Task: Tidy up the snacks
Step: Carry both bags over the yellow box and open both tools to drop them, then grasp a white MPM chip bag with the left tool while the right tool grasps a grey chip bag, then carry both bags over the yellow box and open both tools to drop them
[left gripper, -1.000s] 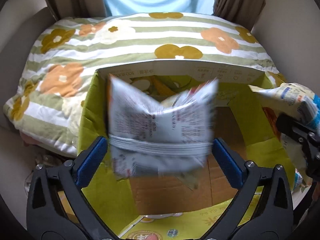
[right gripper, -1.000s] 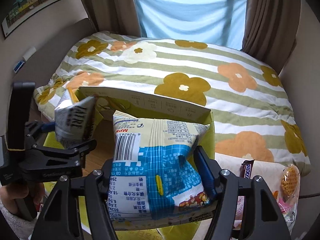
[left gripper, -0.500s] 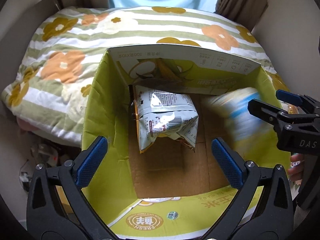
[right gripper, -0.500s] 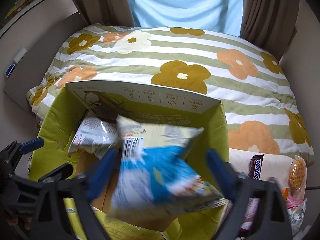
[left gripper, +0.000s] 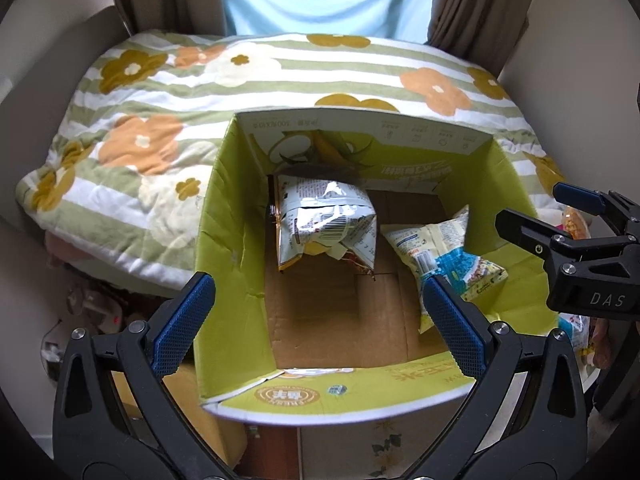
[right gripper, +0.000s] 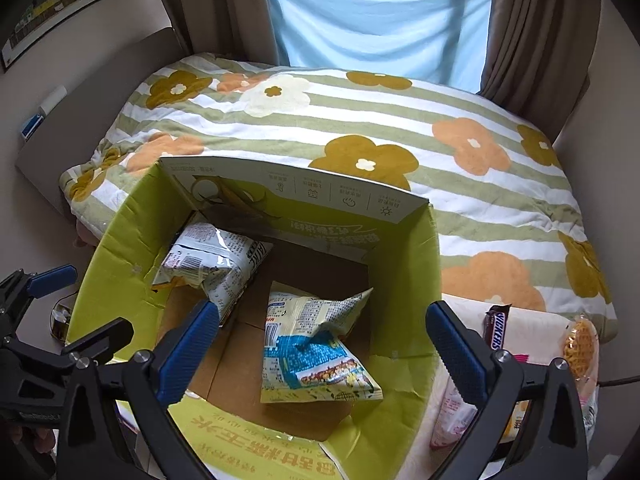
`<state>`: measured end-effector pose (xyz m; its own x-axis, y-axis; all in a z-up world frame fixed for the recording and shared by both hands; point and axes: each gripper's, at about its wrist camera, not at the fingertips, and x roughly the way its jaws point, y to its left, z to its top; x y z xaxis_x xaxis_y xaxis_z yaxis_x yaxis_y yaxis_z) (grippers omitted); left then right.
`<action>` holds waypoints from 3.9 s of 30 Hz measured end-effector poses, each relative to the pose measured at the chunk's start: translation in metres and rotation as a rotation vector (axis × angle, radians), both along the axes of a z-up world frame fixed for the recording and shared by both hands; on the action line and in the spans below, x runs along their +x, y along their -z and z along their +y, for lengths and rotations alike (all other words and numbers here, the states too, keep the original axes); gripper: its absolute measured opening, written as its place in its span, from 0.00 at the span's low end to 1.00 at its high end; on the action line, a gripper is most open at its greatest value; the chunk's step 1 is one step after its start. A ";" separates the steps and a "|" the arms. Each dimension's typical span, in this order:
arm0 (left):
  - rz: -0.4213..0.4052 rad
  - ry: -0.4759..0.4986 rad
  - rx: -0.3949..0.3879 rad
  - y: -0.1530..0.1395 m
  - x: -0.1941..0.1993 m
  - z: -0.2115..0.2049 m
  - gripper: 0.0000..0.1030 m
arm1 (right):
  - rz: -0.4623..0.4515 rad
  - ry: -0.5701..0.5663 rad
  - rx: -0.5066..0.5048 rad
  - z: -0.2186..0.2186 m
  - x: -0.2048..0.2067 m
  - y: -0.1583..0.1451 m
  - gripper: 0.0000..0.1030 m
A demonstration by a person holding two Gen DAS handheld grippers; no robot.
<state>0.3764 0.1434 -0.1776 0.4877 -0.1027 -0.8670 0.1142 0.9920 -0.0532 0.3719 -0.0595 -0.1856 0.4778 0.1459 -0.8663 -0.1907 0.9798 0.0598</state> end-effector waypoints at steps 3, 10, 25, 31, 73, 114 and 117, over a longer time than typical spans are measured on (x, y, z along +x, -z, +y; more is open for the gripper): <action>-0.027 0.009 -0.004 -0.012 -0.011 -0.003 1.00 | -0.022 0.001 0.001 0.000 -0.012 -0.013 1.00; -0.069 0.048 -0.031 -0.034 -0.039 -0.021 1.00 | -0.080 0.016 -0.005 -0.013 -0.047 -0.044 1.00; -0.194 0.165 -0.079 -0.067 -0.100 -0.143 1.00 | -0.182 0.063 0.008 -0.119 -0.117 -0.089 1.00; -0.177 0.252 -0.081 -0.057 -0.120 -0.219 1.00 | -0.178 0.102 -0.037 -0.184 -0.137 -0.090 1.00; 0.082 1.031 0.243 0.137 -0.126 -0.397 0.76 | 0.123 0.277 0.208 -0.332 -0.129 0.070 1.00; 0.038 0.787 0.235 0.070 -0.179 -0.377 0.56 | 0.059 0.092 0.224 -0.317 -0.154 0.032 0.54; 0.017 0.717 0.221 0.055 -0.182 -0.366 0.56 | 0.044 0.055 0.211 -0.316 -0.159 0.015 0.54</action>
